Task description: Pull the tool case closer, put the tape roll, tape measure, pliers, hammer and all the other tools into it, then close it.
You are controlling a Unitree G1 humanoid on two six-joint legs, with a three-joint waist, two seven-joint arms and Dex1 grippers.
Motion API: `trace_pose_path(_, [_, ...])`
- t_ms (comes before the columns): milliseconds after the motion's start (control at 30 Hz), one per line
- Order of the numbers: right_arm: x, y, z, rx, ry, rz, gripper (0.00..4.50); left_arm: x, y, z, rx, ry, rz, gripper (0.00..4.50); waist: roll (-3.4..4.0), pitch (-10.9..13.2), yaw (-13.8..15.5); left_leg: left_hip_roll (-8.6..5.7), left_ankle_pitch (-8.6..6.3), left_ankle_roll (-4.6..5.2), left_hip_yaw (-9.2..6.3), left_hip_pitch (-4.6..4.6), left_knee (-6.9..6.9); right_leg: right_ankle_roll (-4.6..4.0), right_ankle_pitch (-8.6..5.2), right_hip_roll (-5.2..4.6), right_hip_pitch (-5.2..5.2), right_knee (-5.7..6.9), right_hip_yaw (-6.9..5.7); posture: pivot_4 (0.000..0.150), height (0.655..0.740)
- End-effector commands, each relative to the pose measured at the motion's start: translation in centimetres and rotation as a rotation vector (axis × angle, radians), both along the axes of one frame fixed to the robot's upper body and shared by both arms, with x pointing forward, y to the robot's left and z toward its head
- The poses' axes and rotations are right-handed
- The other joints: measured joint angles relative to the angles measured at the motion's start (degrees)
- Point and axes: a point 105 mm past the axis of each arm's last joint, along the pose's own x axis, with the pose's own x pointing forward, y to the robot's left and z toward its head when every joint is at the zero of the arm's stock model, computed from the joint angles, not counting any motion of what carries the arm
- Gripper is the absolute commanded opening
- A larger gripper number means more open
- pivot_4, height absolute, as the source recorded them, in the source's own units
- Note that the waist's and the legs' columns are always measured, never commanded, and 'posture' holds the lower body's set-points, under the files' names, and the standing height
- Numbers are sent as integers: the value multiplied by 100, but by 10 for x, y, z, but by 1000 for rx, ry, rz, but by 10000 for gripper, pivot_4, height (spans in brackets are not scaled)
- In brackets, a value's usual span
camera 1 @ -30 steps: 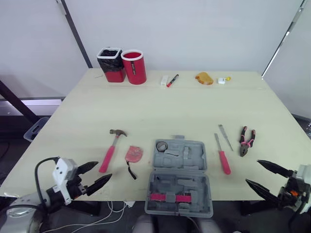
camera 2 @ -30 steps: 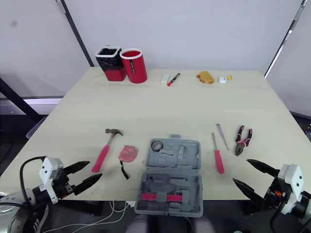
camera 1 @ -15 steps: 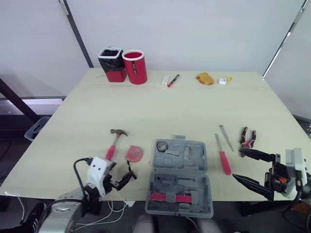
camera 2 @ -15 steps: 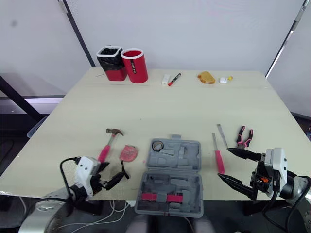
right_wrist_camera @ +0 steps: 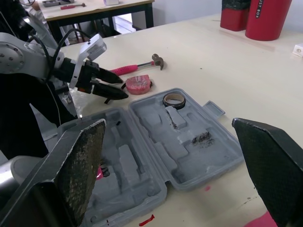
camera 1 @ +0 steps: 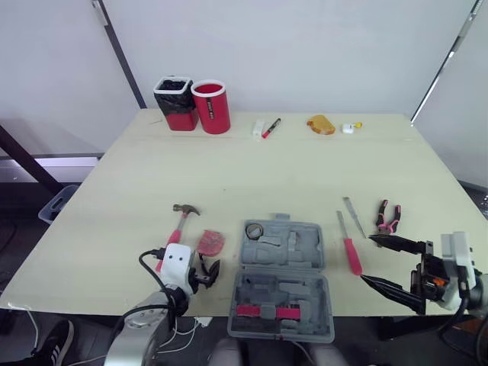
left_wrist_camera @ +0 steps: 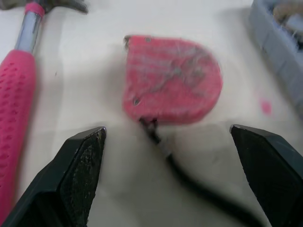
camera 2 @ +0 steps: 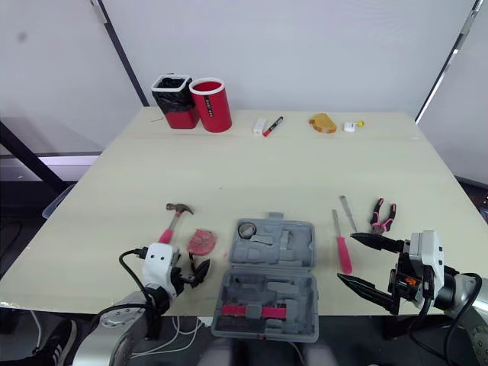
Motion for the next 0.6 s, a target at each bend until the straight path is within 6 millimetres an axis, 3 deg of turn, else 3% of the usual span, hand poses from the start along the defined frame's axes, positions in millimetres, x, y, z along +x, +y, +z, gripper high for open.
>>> trace_pose_path(33, [0,3,8,-14,-45,12,45000,3,2,1,24,-4,7,42178,0,0,-1,0,0,0,0,1,-2,0,0,0,0,0,1,1500,7400])
trace_pose_path(100, [0,3,8,-15,-48,11,45000,4,3,0,36,2,6,37590,1,0,-3,0,0,0,0,2,-4,0,0,0,0,-1,1,1500,7400])
trace_pose_path(267, [-1,4,8,-13,-51,8,45000,-1,5,-5,46,30,9,15799,1,-1,0,0,0,0,0,2,-7,0,0,-1,0,-8,3,1500,7400])
trace_pose_path(400, [0,6,7,-12,-51,9,45000,-7,8,-8,52,45,5,967,5,-3,1,0,0,0,0,2,-11,1,0,-2,2,-19,3,1500,7400])
trace_pose_path(600, [2,7,6,-10,-53,13,45000,-11,13,-8,62,53,-6,967,7,-4,-8,0,0,0,1,2,-20,1,1,-2,3,-33,3,1500,7400])
